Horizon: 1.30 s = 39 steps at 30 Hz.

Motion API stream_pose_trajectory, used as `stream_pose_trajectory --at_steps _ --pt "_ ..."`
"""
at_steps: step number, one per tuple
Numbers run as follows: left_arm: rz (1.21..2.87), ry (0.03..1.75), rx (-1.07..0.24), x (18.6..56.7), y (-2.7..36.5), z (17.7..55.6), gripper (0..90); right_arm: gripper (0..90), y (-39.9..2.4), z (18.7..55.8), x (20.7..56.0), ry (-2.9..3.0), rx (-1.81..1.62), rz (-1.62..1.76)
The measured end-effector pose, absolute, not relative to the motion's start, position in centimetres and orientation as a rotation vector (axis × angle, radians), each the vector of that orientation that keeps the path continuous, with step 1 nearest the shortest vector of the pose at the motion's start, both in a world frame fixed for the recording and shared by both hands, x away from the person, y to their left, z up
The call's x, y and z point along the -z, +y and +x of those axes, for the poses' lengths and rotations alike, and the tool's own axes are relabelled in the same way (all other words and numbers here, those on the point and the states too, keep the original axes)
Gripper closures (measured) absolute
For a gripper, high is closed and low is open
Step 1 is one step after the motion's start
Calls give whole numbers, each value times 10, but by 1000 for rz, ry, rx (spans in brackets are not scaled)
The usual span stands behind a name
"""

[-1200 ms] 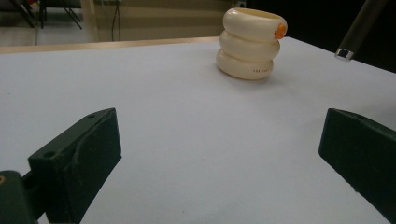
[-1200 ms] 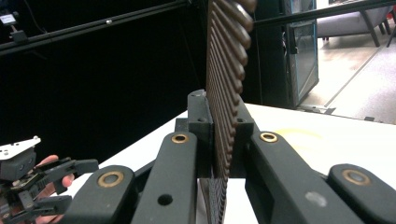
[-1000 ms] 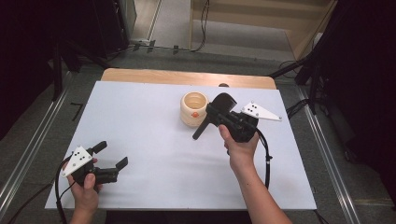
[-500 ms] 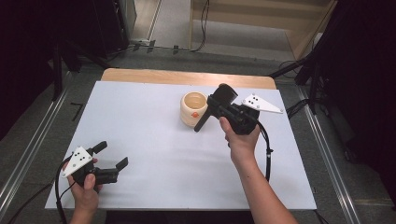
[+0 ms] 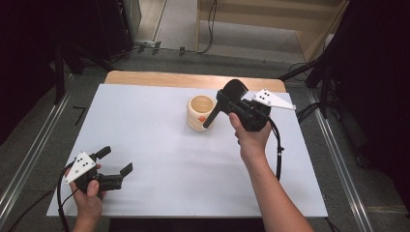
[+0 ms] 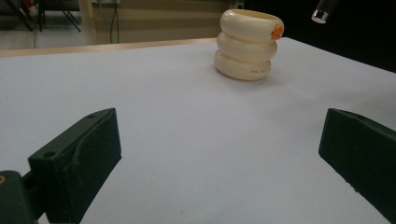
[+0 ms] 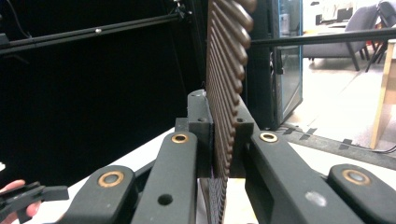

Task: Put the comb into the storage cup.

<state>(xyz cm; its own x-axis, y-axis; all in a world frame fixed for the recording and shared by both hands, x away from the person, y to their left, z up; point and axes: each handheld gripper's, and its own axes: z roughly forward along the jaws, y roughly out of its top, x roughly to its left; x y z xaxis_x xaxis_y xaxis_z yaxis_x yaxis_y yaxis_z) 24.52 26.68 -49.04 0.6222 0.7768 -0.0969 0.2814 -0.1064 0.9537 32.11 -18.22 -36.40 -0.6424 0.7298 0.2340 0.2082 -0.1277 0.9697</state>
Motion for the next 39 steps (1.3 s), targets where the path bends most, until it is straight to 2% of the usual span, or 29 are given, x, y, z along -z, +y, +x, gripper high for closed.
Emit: stream_pose_trajectory --at_steps 39 --pt "1671 880 -528 491 267 245 0 827 -180 382 354 1719 -1722 1079"
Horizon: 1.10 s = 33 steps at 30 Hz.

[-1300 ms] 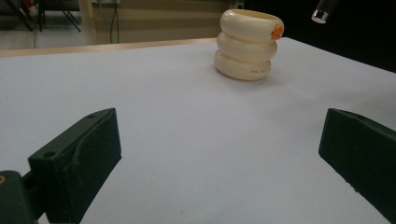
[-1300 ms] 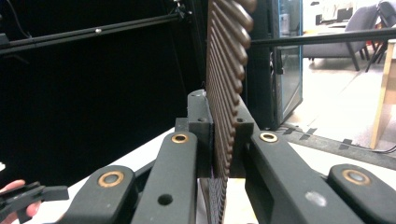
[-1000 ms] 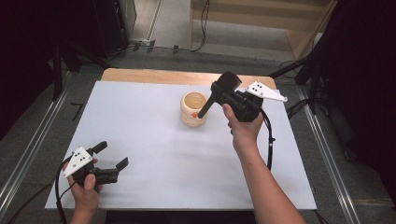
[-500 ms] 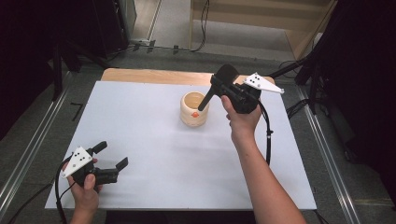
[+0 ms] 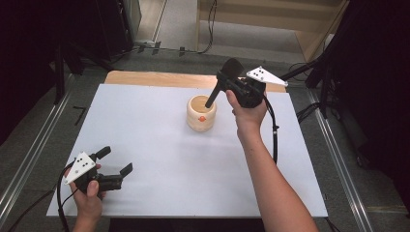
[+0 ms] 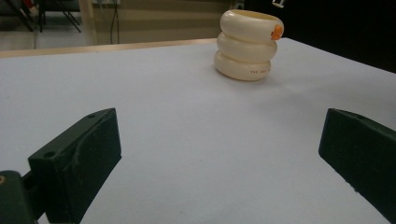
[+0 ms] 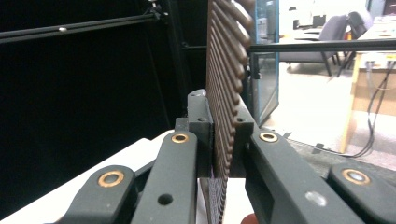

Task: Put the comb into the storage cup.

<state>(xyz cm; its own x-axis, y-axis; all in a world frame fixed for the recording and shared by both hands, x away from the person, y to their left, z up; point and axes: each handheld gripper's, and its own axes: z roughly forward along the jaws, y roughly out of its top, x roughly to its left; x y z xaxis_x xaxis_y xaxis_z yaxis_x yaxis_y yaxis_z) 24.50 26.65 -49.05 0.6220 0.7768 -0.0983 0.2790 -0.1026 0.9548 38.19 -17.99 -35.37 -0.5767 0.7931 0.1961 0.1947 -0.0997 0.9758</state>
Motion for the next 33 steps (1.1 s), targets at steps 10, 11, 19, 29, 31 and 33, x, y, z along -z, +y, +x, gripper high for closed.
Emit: stream_pose_trajectory --at_steps 10,11,19,29,31,33 --pt "1672 874 -526 490 267 245 0 828 -175 396 364 1717 -1628 1102" --pt "1674 872 -527 490 267 245 0 828 -174 397 365 1720 -1638 1101" --pt "1673 872 -525 490 267 245 0 827 -167 402 376 1749 -1644 1092" --pt "1678 869 -524 490 267 245 0 827 -165 408 403 1767 -1632 1170" --pt "1682 866 -522 490 267 245 0 827 -164 409 408 1768 -1639 1181" --pt "1685 864 -522 490 267 245 0 827 -163 409 413 1774 -1631 1190"
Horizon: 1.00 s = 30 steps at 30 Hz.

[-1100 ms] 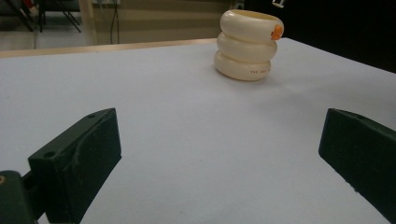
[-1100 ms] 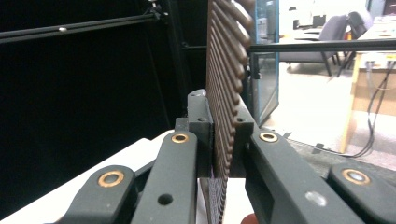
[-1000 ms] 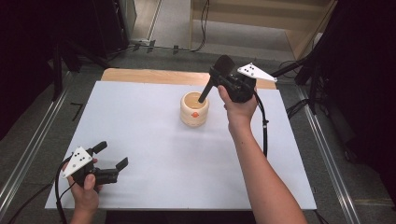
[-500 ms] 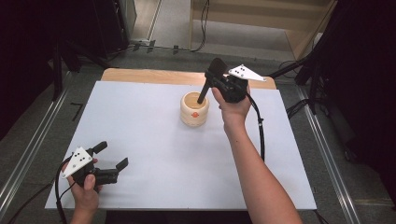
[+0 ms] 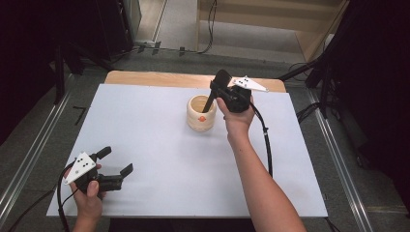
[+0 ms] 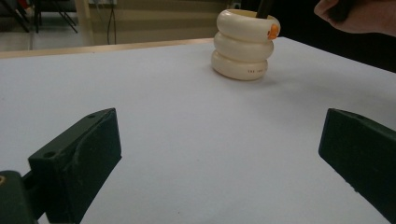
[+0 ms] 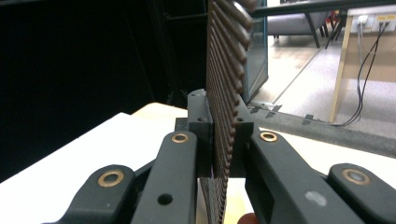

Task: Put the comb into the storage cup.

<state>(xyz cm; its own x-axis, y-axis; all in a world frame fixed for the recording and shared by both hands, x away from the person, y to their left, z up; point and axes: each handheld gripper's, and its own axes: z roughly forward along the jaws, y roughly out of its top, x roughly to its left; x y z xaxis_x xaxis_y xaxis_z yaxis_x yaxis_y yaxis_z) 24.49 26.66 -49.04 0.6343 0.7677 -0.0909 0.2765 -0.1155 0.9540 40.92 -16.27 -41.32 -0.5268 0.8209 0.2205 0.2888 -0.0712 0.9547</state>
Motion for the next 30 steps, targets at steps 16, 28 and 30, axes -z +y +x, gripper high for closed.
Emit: stream_pose_trajectory --at_steps 16,28,30 --pt "1682 865 -523 490 267 245 0 826 -149 406 443 1760 -1673 1294" --pt "1680 863 -520 490 267 245 0 826 -144 408 454 1724 -1722 1352" --pt "1678 863 -519 491 267 245 0 826 -145 409 456 1713 -1731 1370"
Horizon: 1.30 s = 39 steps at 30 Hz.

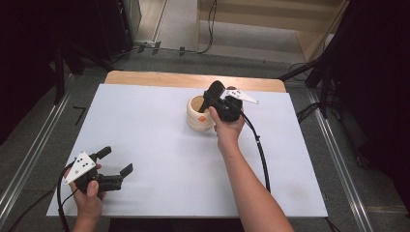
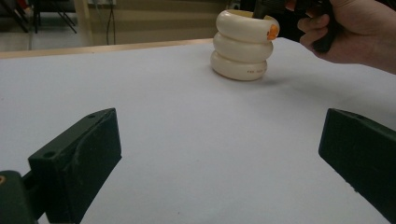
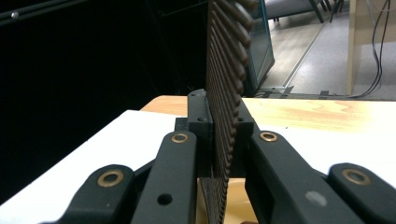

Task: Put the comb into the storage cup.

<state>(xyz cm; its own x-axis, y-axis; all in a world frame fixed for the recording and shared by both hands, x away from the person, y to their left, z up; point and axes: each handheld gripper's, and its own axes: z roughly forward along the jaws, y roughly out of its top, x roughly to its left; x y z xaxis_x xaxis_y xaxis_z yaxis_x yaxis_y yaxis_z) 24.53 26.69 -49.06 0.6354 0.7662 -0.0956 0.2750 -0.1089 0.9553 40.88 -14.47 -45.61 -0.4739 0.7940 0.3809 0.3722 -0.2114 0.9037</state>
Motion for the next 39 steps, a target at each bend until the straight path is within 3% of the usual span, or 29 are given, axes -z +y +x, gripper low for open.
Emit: stream_pose_trajectory --at_steps 14,22,26,32,35,39 --pt "1685 861 -519 490 267 245 0 822 -147 413 460 1682 -1764 1451" --pt "1687 858 -522 491 266 245 0 761 -152 414 461 1694 -1727 1463" --pt "1685 860 -520 491 267 245 0 639 -155 416 461 1708 -1747 1471" --pt "1686 859 -519 490 267 245 0 381 -161 418 463 1746 -1667 1494" --pt "1687 857 -520 491 267 245 0 308 -166 418 463 1773 -1658 1500" --pt "1686 858 -519 490 267 245 0 118 -169 415 459 1803 -1623 1472"
